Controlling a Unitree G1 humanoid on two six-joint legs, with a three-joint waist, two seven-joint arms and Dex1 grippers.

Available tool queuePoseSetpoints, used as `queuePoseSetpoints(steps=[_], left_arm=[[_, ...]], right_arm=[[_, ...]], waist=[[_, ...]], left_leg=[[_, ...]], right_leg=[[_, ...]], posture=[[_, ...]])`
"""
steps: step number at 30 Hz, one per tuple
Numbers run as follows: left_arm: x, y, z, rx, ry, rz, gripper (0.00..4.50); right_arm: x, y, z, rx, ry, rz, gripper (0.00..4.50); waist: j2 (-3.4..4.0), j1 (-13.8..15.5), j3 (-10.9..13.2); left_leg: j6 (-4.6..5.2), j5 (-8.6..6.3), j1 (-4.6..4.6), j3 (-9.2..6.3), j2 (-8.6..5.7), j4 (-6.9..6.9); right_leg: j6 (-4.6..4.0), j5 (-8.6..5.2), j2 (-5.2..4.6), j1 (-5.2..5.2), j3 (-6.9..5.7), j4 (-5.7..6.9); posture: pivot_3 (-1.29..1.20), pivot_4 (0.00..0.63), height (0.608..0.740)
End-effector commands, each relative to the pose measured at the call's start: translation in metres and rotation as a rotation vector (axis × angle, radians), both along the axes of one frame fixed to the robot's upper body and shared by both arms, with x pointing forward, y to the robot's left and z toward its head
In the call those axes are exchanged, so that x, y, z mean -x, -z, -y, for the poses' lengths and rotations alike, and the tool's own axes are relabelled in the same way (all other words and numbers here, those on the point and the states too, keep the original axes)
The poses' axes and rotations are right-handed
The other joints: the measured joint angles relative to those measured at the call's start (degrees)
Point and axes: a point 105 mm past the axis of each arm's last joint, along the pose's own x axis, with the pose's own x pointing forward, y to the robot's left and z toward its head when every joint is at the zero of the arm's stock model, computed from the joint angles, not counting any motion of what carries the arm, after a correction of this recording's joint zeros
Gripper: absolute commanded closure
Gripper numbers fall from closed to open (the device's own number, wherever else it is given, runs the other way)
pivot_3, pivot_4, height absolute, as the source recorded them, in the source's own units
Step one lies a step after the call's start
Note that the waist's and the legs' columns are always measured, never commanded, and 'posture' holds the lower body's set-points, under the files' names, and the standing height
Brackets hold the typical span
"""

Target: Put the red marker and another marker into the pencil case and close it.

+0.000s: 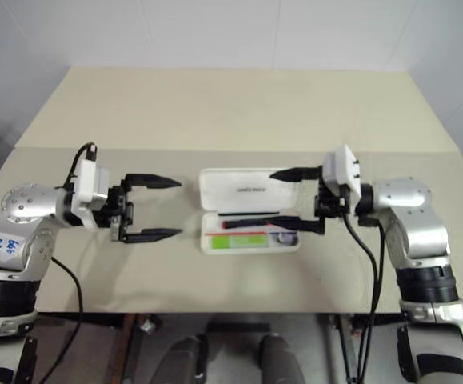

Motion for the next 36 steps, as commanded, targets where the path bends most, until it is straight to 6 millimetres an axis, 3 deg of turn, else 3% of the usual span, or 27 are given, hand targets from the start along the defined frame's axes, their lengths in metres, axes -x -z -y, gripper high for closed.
queuePoseSetpoints(steps=[1, 4, 8, 14, 19, 23, 26, 36], left_arm=[[-0.001, -0.008, -0.013, 0.042, -0.034, 0.026, 0.19], [-0.005, -0.01, -0.017, 0.062, -0.048, 0.026, 0.96], [-0.01, -0.015, -0.018, 0.099, -0.052, 0.029, 2.41], [-0.012, -0.016, -0.02, 0.093, -0.042, 0.005, 4.46], [-0.024, -0.019, -0.028, 0.081, -0.081, -0.034, 4.46], [-0.057, -0.031, -0.035, 0.146, -0.252, -0.023, 4.46], [-0.072, -0.031, -0.029, 0.171, -0.297, -0.02, 4.46], [-0.095, 0.014, 0.005, 0.082, -0.322, -0.123, 4.46]], right_arm=[[0.008, -0.02, 0.013, -0.054, 0.031, 0.082, 0.01], [0.01, -0.022, 0.02, -0.031, 0.032, 0.081, 0.0], [0.007, -0.039, 0.033, -0.078, 0.058, 0.07, 0.0], [0.013, -0.04, 0.037, -0.09, 0.069, 0.052, 0.0], [0.011, -0.037, 0.036, -0.091, 0.093, 0.058, 0.0], [0.009, -0.034, 0.034, -0.09, 0.105, 0.055, 0.0], [0.01, -0.032, 0.034, -0.096, 0.118, 0.053, 0.0], [0.015, -0.027, 0.032, -0.101, 0.132, 0.042, 0.0]], waist=[[0.0, -0.1, 0.0], [0.0, -0.1, 0.0], [0.0, 0.0, 0.0], [0.0, 0.0, 0.0], [0.0, 0.0, 0.0], [0.0, 0.1, 0.0], [0.0, 0.1, 0.0], [-0.01, 0.1, 0.0]], left_leg=[[0.0, 0.0, 0.01, 0.0, 0.0, 0.0], [-0.01, 0.01, 0.04, 0.02, 0.01, 0.0], [-0.01, 0.01, 0.03, 0.01, 0.01, 0.01], [-0.01, 0.0, 0.02, 0.01, 0.02, -0.02], [-0.01, 0.01, 0.04, 0.02, 0.0, -0.01], [-0.02, 0.02, 0.03, -0.01, 0.0, 0.03], [-0.02, 0.01, 0.01, 0.0, -0.02, 0.04], [-0.03, 0.02, 0.0, 0.02, -0.02, 0.05]], right_leg=[[0.0, 0.0, 0.01, 0.0, 0.0, 0.01], [-0.01, 0.0, 0.0, 0.0, 0.01, 0.05], [-0.02, 0.01, -0.01, 0.0, 0.0, 0.04], [-0.02, 0.01, 0.0, 0.0, -0.01, -0.01], [-0.02, 0.01, -0.01, 0.0, 0.0, 0.02], [-0.01, 0.01, 0.01, 0.0, -0.01, 0.06], [0.01, 0.02, 0.0, 0.0, -0.01, 0.04], [0.03, 0.02, 0.03, -0.01, 0.0, 0.05]], posture=[[0.0, 0.15, 0.74], [0.0, 0.15, 0.74], [0.0, 0.15, 0.74], [0.0, 0.15, 0.74], [0.0, 0.15, 0.74], [0.0, 0.15, 0.74], [0.0, 0.15, 0.74], [0.0, 0.15, 0.74]])
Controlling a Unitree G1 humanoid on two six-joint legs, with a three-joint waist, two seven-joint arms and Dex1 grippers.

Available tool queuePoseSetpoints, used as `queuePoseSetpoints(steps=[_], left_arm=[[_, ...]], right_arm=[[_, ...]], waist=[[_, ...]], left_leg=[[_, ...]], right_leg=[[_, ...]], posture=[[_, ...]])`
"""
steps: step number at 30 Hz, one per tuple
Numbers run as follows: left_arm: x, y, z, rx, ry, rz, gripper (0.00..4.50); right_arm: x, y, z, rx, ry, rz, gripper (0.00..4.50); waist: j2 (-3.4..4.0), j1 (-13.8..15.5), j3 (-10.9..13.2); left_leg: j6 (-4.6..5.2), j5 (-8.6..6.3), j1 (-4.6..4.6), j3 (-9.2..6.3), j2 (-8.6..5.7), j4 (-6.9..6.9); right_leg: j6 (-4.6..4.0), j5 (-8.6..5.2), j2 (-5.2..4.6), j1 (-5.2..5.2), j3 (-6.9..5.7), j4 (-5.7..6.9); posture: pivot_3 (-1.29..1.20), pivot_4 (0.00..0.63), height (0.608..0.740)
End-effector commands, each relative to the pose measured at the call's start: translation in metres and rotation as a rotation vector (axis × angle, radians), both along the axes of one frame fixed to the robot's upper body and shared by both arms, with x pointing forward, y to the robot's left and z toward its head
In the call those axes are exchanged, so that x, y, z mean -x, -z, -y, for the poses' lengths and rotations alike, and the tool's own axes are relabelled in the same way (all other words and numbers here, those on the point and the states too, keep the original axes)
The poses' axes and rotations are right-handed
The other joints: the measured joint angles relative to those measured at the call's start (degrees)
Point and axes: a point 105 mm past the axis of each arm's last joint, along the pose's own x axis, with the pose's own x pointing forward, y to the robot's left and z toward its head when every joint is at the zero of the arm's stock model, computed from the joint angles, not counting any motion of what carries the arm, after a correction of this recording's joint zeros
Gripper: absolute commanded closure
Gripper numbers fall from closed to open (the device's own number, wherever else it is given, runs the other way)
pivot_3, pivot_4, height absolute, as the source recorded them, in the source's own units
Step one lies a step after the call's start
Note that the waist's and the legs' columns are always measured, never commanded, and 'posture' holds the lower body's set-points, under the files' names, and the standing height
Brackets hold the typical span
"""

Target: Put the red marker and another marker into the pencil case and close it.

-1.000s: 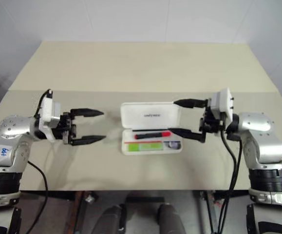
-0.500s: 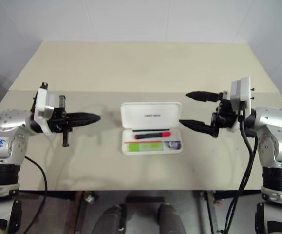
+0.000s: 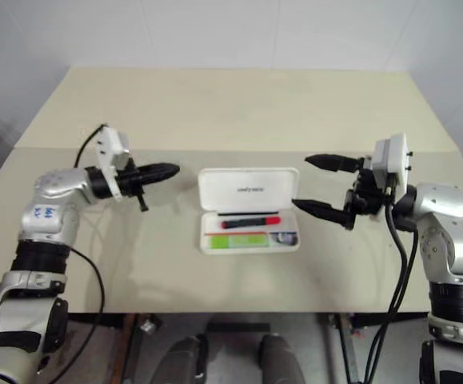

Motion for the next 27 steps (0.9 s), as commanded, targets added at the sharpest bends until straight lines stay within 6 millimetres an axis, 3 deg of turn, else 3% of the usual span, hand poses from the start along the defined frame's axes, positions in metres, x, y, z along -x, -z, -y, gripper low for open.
queuePoseSetpoints(steps=[1, 9, 17, 22, 27], left_arm=[[-0.003, -0.003, 0.01, -0.03, 0.012, 0.036, 4.46], [-0.004, -0.004, 0.028, 0.004, 0.06, 0.092, 4.46], [0.025, -0.015, 0.042, 0.043, 0.263, 0.181, 4.46], [0.045, 0.011, 0.051, -0.074, 0.373, 0.119, 4.46], [0.051, 0.028, 0.06, -0.103, 0.4, 0.071, 4.46]], right_arm=[[0.007, -0.012, 0.0, -0.014, 0.0, 0.055, 0.0], [0.01, -0.01, 0.0, -0.03, 0.009, 0.048, 0.0], [0.007, -0.006, 0.0, -0.036, 0.009, 0.042, 0.0], [0.006, -0.003, -0.002, -0.037, 0.005, 0.039, 0.0], [0.008, 0.002, -0.003, -0.04, 0.003, 0.014, 0.0]], waist=[[0.0, 0.0, 0.0], [0.0, 0.0, 0.0], [0.0, 0.1, 0.0], [0.01, 0.0, 0.0], [0.01, 0.1, 0.0]], left_leg=[[0.0, 0.0, 0.0, 0.0, 0.0, 0.01], [-0.01, 0.01, 0.0, 0.0, -0.01, 0.03], [-0.02, 0.01, -0.01, 0.0, -0.01, 0.05], [-0.02, 0.01, 0.01, 0.03, 0.0, 0.04], [-0.02, 0.01, 0.01, -0.01, -0.01, 0.13]], right_leg=[[0.0, 0.0, 0.0, 0.0, 0.01, 0.01], [0.01, 0.01, -0.01, 0.0, 0.01, 0.02], [0.01, 0.01, -0.02, 0.0, 0.01, 0.02], [0.01, 0.01, -0.01, 0.01, 0.04, 0.03], [0.01, 0.01, -0.01, 0.02, 0.03, 0.1]], posture=[[0.0, 0.15, 0.74], [0.0, 0.15, 0.74], [0.0, 0.15, 0.74], [0.0, 0.15, 0.74], [0.0, 0.15, 0.74]])
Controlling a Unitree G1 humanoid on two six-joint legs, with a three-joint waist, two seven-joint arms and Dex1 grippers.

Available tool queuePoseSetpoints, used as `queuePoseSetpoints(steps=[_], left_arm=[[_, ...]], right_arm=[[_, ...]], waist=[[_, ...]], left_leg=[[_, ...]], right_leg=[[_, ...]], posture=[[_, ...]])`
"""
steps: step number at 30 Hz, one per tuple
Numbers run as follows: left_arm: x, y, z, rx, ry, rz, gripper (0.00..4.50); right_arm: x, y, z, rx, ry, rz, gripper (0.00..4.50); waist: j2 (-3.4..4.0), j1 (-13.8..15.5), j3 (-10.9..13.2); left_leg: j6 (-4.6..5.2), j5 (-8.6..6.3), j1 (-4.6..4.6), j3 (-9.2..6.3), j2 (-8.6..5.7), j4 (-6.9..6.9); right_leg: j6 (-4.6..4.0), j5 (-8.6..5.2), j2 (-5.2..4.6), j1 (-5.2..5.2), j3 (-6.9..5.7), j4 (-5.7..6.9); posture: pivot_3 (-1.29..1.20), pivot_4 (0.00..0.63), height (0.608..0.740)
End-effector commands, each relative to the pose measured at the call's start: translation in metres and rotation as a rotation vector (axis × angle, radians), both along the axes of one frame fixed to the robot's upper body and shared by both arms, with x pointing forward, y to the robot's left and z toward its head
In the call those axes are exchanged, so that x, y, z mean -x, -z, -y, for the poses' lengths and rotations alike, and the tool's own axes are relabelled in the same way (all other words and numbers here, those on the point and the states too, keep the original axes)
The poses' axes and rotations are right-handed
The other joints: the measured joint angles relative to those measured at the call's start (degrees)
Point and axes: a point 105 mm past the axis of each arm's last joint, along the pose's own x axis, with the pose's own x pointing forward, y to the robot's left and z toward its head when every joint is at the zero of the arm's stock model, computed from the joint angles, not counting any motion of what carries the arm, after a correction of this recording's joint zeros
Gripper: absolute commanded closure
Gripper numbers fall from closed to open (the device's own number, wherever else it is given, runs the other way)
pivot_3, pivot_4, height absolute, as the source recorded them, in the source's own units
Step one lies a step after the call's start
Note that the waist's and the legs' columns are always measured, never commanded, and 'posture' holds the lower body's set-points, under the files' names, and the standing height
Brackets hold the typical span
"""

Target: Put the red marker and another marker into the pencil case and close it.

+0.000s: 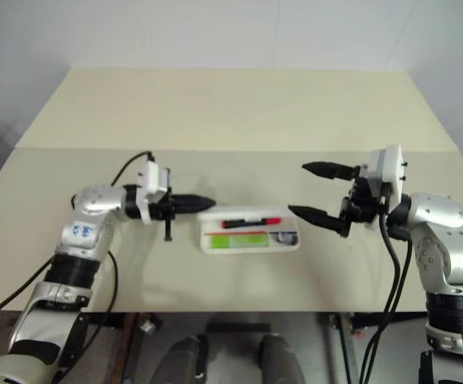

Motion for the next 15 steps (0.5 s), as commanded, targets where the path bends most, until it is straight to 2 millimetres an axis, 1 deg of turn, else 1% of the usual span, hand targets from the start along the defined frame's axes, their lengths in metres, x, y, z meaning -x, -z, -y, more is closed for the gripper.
queuePoseSetpoints(steps=[1, 6, 9, 11, 15], left_arm=[[0.005, 0.001, 0.009, -0.017, 0.026, 0.011, 4.46], [0.006, 0.021, 0.02, -0.071, 0.028, -0.024, 4.46], [0.006, 0.024, 0.028, -0.077, 0.023, -0.036, 4.46], [0.009, 0.026, 0.035, -0.091, 0.05, -0.042, 4.46], [0.008, 0.031, 0.041, -0.126, 0.049, -0.06, 4.46]], right_arm=[[0.005, -0.004, -0.002, -0.014, -0.011, 0.027, 0.0], [0.008, 0.0, -0.004, -0.019, -0.005, 0.021, 0.0], [0.01, 0.001, -0.003, -0.03, 0.012, 0.009, 0.0], [0.012, 0.004, -0.002, -0.033, 0.024, 0.003, 0.0], [0.015, 0.008, -0.002, -0.041, 0.046, 0.0, 0.0]], waist=[[0.0, 0.1, 0.0], [0.0, 0.1, 0.0], [0.0, 0.1, 0.0], [0.0, 0.1, 0.0], [0.0, 0.0, 0.0]], left_leg=[[0.0, 0.0, 0.0, 0.0, 0.0, 0.02], [0.01, 0.0, -0.01, -0.02, -0.02, 0.1], [0.01, 0.0, -0.01, -0.04, -0.01, 0.1], [0.01, 0.0, 0.0, -0.05, -0.02, 0.1], [0.01, 0.0, 0.01, -0.05, -0.02, 0.1]], right_leg=[[0.0, 0.0, 0.0, 0.01, 0.0, 0.01], [0.01, 0.01, -0.02, 0.04, 0.0, 0.02], [0.01, 0.01, 0.0, 0.04, 0.0, 0.03], [0.01, 0.01, 0.0, 0.04, 0.0, 0.04], [0.01, 0.01, 0.0, 0.04, 0.0, 0.06]], posture=[[0.0, 0.15, 0.74], [0.0, 0.15, 0.74], [0.0, 0.15, 0.74], [0.0, 0.15, 0.74], [0.0, 0.15, 0.74]])
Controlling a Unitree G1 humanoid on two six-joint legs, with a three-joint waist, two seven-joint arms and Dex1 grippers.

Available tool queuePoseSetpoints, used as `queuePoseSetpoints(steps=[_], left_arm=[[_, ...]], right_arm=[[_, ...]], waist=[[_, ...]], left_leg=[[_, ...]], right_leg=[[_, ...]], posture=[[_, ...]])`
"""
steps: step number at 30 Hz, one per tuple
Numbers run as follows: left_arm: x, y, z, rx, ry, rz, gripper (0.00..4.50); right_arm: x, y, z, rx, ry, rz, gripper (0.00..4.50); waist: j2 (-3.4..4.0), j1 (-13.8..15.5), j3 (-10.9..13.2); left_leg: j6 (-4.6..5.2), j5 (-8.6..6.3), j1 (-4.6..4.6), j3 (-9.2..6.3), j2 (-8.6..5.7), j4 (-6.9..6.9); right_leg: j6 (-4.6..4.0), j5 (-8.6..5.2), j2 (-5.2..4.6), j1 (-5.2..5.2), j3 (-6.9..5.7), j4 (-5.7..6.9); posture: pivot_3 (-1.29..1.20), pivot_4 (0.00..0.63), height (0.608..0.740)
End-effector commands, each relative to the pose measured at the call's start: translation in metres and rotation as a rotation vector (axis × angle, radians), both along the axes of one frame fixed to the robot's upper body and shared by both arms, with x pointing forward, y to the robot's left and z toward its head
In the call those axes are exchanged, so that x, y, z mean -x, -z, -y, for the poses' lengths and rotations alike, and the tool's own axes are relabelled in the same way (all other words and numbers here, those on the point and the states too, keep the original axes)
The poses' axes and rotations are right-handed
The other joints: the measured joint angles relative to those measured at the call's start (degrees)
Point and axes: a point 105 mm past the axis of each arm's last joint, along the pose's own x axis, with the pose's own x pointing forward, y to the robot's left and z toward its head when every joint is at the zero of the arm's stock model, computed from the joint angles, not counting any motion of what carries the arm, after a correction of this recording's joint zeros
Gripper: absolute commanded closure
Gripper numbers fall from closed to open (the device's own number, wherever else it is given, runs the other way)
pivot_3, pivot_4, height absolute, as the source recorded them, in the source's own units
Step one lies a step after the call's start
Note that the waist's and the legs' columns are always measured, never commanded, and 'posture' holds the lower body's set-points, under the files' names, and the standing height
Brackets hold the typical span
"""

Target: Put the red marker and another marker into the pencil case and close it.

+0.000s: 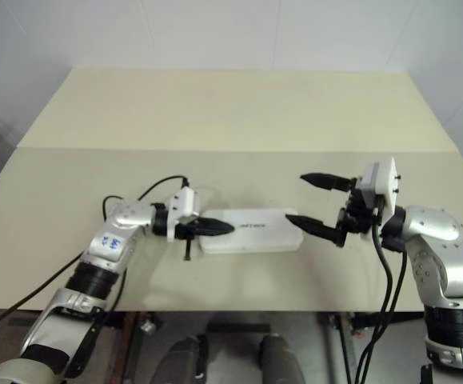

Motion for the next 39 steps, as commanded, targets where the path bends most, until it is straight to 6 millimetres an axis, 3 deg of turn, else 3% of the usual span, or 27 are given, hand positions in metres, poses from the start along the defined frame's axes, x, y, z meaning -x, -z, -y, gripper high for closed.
queuePoseSetpoints(steps=[1, 7, 10, 15, 19, 25, 32, 38, 39], left_arm=[[0.001, -0.001, 0.008, -0.036, 0.013, 0.012, 4.46], [0.001, 0.017, 0.005, -0.17, 0.021, -0.041, 4.46], [0.0, 0.014, 0.006, -0.172, 0.014, -0.043, 4.46], [0.0, -0.028, 0.01, 0.037, -0.004, -0.03, 4.46], [0.004, -0.067, -0.007, 0.206, -0.032, -0.039, 4.46], [0.006, -0.082, -0.046, 0.244, -0.143, 0.025, 4.46], [0.02, -0.077, -0.099, 0.206, -0.264, 0.087, 2.19], [0.023, -0.079, -0.12, 0.224, -0.362, 0.149, 0.15], [0.023, -0.08, -0.121, 0.221, -0.373, 0.171, 0.04]], right_arm=[[0.007, -0.011, -0.001, -0.022, 0.005, 0.057, 0.0], [0.01, -0.01, -0.001, -0.039, 0.037, 0.07, 0.0], [0.01, -0.009, -0.001, -0.043, 0.042, 0.071, 0.0], [0.008, -0.007, -0.003, -0.045, 0.034, 0.069, 0.0], [0.003, -0.006, -0.006, -0.029, 0.015, 0.076, 0.0], [-0.006, -0.005, -0.009, -0.012, -0.015, 0.095, 0.0], [-0.013, -0.004, -0.005, 0.01, -0.045, 0.092, 0.0], [-0.01, -0.004, 0.005, 0.015, -0.057, 0.089, 0.0], [-0.01, -0.002, 0.008, 0.018, -0.054, 0.086, 0.0]], waist=[[0.0, 0.0, 0.0], [0.0, 0.0, 0.0], [-0.01, 0.0, 0.0], [-0.01, 0.0, 0.0], [-0.01, -0.1, 0.0], [-0.01, -0.3, 0.0], [-0.02, -0.2, 0.0], [-0.02, 0.1, 0.0], [-0.02, 0.1, 0.0]], left_leg=[[0.0, 0.0, 0.0, 0.0, 0.0, 0.01], [0.0, 0.0, 0.02, -0.03, -0.02, 0.07], [0.0, 0.01, 0.04, -0.04, -0.03, 0.09], [0.01, 0.01, 0.02, -0.06, -0.03, 0.08], [0.01, 0.01, -0.02, -0.08, 0.0, 0.06], [0.01, 0.01, 0.02, -0.07, 0.0, 0.04], [0.01, 0.0, 0.01, -0.03, 0.02, -0.04], [0.01, 0.0, -0.01, -0.06, 0.01, -0.17], [0.01, 0.0, -0.02, -0.06, 0.0, -0.17]], right_leg=[[0.0, 0.0, 0.0, 0.0, 0.0, 0.01], [0.0, 0.0, 0.0, 0.06, 0.0, 0.04], [0.01, 0.01, -0.01, 0.1, 0.01, 0.03], [0.01, 0.02, 0.0, 0.09, 0.0, 0.03], [0.01, 0.01, 0.02, 0.04, -0.01, 0.02], [0.01, 0.01, 0.02, 0.04, -0.02, 0.02], [0.0, 0.01, -0.04, 0.03, -0.01, -0.08], [-0.03, 0.0, -0.17, 0.03, -0.08, -0.23], [-0.02, 0.0, -0.19, 0.04, -0.09, -0.24]], posture=[[0.0, 0.15, 0.74], [0.0, 0.15, 0.74], [0.0, 0.15, 0.74], [0.0, 0.15, 0.74], [0.0, 0.15, 0.74], [0.0, 0.15, 0.74], [0.0, 0.15, 0.74], [0.0, 0.15, 0.74], [0.0, 0.15, 0.74]])
